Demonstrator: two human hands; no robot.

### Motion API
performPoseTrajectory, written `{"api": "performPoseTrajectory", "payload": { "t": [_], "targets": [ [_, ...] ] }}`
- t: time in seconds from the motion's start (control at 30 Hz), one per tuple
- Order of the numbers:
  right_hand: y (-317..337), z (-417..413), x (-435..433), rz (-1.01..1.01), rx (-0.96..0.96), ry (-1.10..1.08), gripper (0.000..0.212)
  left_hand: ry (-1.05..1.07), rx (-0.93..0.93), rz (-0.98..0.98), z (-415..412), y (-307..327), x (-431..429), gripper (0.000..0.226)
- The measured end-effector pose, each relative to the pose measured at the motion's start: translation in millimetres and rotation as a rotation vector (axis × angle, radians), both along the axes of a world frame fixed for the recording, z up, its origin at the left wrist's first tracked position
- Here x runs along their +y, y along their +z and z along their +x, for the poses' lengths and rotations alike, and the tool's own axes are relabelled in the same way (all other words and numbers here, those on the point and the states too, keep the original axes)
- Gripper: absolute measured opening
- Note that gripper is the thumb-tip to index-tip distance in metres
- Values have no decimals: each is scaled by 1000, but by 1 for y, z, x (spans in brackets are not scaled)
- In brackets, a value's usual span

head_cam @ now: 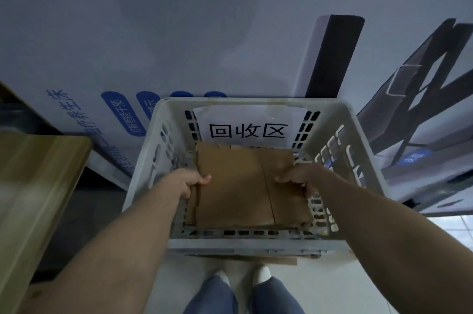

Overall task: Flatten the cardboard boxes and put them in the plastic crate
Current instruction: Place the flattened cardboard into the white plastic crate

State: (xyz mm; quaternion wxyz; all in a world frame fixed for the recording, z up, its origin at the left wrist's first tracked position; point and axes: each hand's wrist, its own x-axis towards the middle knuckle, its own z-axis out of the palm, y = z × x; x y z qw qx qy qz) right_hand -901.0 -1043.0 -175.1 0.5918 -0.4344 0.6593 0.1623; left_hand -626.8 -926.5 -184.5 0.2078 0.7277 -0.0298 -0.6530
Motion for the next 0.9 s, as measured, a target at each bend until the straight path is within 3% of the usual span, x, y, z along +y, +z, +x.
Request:
{"api": "performPoseTrajectory", "payload": {
  "t": [0.17, 0.33, 0.53, 0.63, 0.77, 0.9],
  "targets": [
    [-30, -2, -15, 71, 69, -91, 78, -21, 35, 19, 2, -28, -11, 56],
    [-57, 5, -30, 74, 31, -155, 72, -163, -284, -36, 0, -61, -22, 74],
    [-76, 22, -32, -60, 97, 51, 65, -327, -503, -29, 0, -85, -23, 80],
    [-81, 26, -33, -159, 96, 236, 47, -429, -596, -4, 0, -88, -28, 77],
    [-80, 33, -23, -327, 256, 497, 38, -531, -691, -6, -3, -85, -32, 77],
    [-80, 36, -19, -357, 325, 614, 36, -667, -806, -10, -11, -83, -31, 56]
  ]
}}
